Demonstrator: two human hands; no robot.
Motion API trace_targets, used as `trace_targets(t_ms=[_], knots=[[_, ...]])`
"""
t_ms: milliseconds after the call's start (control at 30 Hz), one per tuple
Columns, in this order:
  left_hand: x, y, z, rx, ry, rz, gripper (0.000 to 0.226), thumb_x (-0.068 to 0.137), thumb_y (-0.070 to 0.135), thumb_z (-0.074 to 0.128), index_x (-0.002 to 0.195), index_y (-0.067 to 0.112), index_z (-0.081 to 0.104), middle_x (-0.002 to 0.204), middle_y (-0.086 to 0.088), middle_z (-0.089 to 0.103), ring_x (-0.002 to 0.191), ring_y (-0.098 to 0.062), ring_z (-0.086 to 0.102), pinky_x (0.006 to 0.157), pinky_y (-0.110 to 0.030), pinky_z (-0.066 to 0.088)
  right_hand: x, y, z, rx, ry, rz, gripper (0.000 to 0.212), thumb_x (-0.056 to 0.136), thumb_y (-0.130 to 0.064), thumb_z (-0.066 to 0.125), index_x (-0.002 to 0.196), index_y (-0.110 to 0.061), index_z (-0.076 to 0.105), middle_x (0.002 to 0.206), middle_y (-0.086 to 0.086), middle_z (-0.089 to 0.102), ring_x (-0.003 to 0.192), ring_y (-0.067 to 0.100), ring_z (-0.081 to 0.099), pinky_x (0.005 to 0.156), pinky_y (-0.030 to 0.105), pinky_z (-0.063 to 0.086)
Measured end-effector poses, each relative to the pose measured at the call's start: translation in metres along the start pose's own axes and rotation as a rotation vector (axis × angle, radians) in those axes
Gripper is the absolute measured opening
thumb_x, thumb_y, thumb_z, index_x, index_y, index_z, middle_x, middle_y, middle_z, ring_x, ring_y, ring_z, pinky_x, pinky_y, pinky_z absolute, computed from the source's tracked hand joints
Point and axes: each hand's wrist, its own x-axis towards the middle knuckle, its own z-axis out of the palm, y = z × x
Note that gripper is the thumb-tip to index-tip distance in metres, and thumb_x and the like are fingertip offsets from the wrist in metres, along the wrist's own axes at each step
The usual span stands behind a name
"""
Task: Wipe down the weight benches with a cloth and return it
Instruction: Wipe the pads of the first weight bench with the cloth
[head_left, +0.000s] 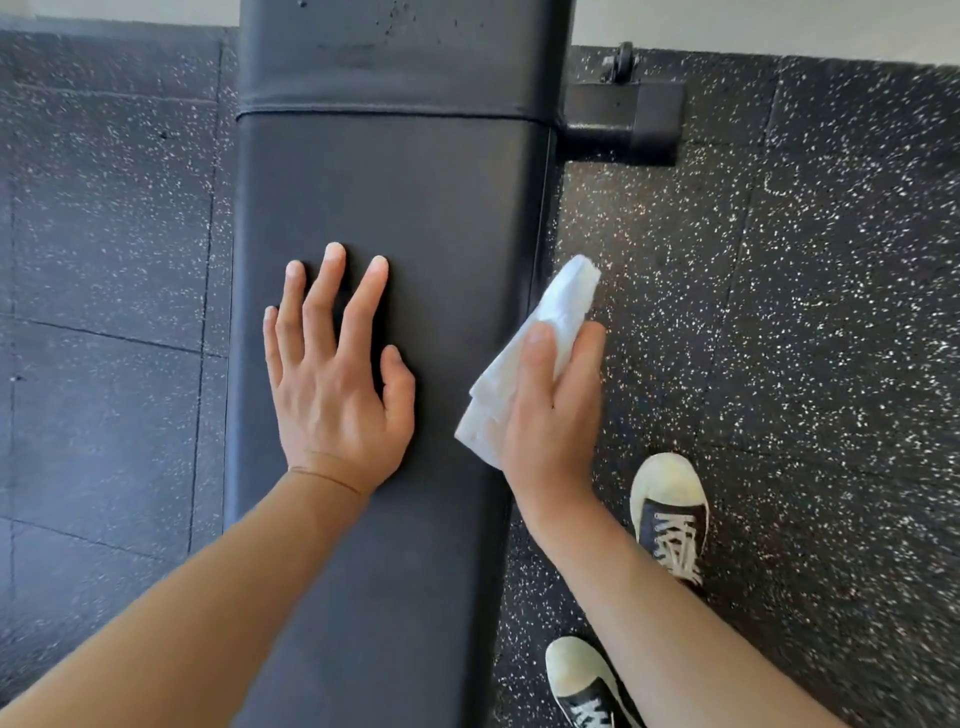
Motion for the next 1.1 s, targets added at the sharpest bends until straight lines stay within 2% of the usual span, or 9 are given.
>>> trace_targets(t_ms=[100, 200, 300, 433, 500, 633, 800, 933, 1100], knots=[[-0.002, 0.003, -0.001, -0.01, 0.019, -0.001, 0.066, 0.094, 0.027, 0.044, 0.16, 0.027, 0.038, 0.169, -0.003, 0.029, 0.158, -0.034, 0.019, 0.126, -0.057, 0.017, -0.035, 0.014, -0.012, 0.019, -0.025, 0.014, 0.027, 0.105, -0.047, 0.044, 0.097, -0.022, 0.046, 0.085, -0.011, 0.058, 0.077, 0.009, 0.057, 0.07, 0.023, 0.044], [-0.001, 0.005, -0.004, -0.015, 0.021, 0.002, 0.065, 0.095, 0.027, 0.044, 0.16, 0.028, 0.039, 0.169, -0.002, 0.03, 0.159, -0.034, 0.019, 0.126, -0.057, 0.017, -0.014, 0.001, -0.006, 0.049, -0.026, 0.0, 0.028, 0.103, -0.043, 0.045, 0.096, -0.016, 0.045, 0.083, -0.008, 0.056, 0.071, 0.003, 0.053, 0.067, 0.019, 0.04], [-0.003, 0.004, -0.004, -0.005, 0.018, 0.011, 0.064, 0.097, 0.03, 0.042, 0.161, 0.03, 0.037, 0.17, -0.001, 0.029, 0.159, -0.034, 0.019, 0.126, -0.057, 0.017, 0.045, -0.026, 0.009, 0.01, -0.007, 0.005, 0.029, 0.1, -0.042, 0.045, 0.099, -0.013, 0.045, 0.087, -0.003, 0.056, 0.068, 0.009, 0.048, 0.063, 0.025, 0.036], [-0.012, 0.007, -0.005, 0.04, 0.057, -0.022, 0.058, 0.1, 0.029, 0.041, 0.158, 0.027, 0.044, 0.167, -0.004, 0.036, 0.155, -0.035, 0.03, 0.123, -0.055, 0.026, 0.076, -0.033, 0.015, -0.021, 0.015, -0.015, 0.034, 0.103, -0.037, 0.046, 0.111, -0.005, 0.052, 0.091, 0.0, 0.059, 0.077, 0.015, 0.055, 0.072, 0.032, 0.038], [-0.029, 0.008, -0.005, -0.008, 0.061, -0.058, 0.058, 0.1, 0.024, 0.036, 0.158, 0.025, 0.043, 0.167, -0.005, 0.035, 0.155, -0.034, 0.029, 0.123, -0.054, 0.024, 0.057, -0.023, 0.011, -0.021, 0.008, -0.024, 0.031, 0.104, -0.034, 0.048, 0.109, -0.004, 0.051, 0.089, -0.002, 0.056, 0.075, 0.01, 0.054, 0.073, 0.029, 0.039], [-0.119, -0.005, -0.012, -0.081, -0.02, -0.034, 0.062, 0.101, 0.024, 0.035, 0.163, 0.027, 0.033, 0.173, 0.0, 0.022, 0.161, -0.027, 0.014, 0.128, -0.053, 0.016, -0.014, 0.009, -0.001, -0.002, 0.043, -0.03, 0.032, 0.102, -0.04, 0.045, 0.101, -0.008, 0.048, 0.084, -0.008, 0.056, 0.071, -0.009, 0.053, 0.065, 0.011, 0.039], [-0.247, -0.029, -0.022, -0.039, -0.091, -0.034, 0.066, 0.098, 0.027, 0.038, 0.164, 0.026, 0.031, 0.174, 0.003, 0.019, 0.161, -0.023, 0.013, 0.127, -0.057, 0.017, -0.123, 0.056, -0.03, 0.003, 0.005, 0.006, 0.025, 0.104, -0.046, 0.044, 0.09, -0.026, 0.042, 0.081, -0.009, 0.055, 0.072, 0.005, 0.053, 0.064, 0.017, 0.038], [-0.258, -0.036, -0.016, -0.033, -0.067, -0.036, 0.07, 0.093, 0.028, 0.042, 0.163, 0.03, 0.032, 0.173, 0.006, 0.019, 0.161, -0.02, 0.014, 0.129, -0.048, 0.013, -0.189, 0.083, -0.047, -0.018, 0.001, 0.048, 0.028, 0.102, -0.053, 0.042, 0.093, -0.027, 0.043, 0.083, -0.007, 0.058, 0.075, 0.012, 0.057, 0.069, 0.031, 0.046], [-0.26, -0.039, -0.015, -0.02, -0.055, -0.025, 0.072, 0.092, 0.028, 0.044, 0.163, 0.031, 0.032, 0.173, 0.007, 0.019, 0.161, -0.021, 0.015, 0.129, -0.049, 0.015, -0.169, 0.069, -0.04, -0.017, 0.012, 0.049, 0.03, 0.1, -0.052, 0.038, 0.09, -0.024, 0.043, 0.078, -0.01, 0.056, 0.069, 0.007, 0.053, 0.066, 0.025, 0.042]])
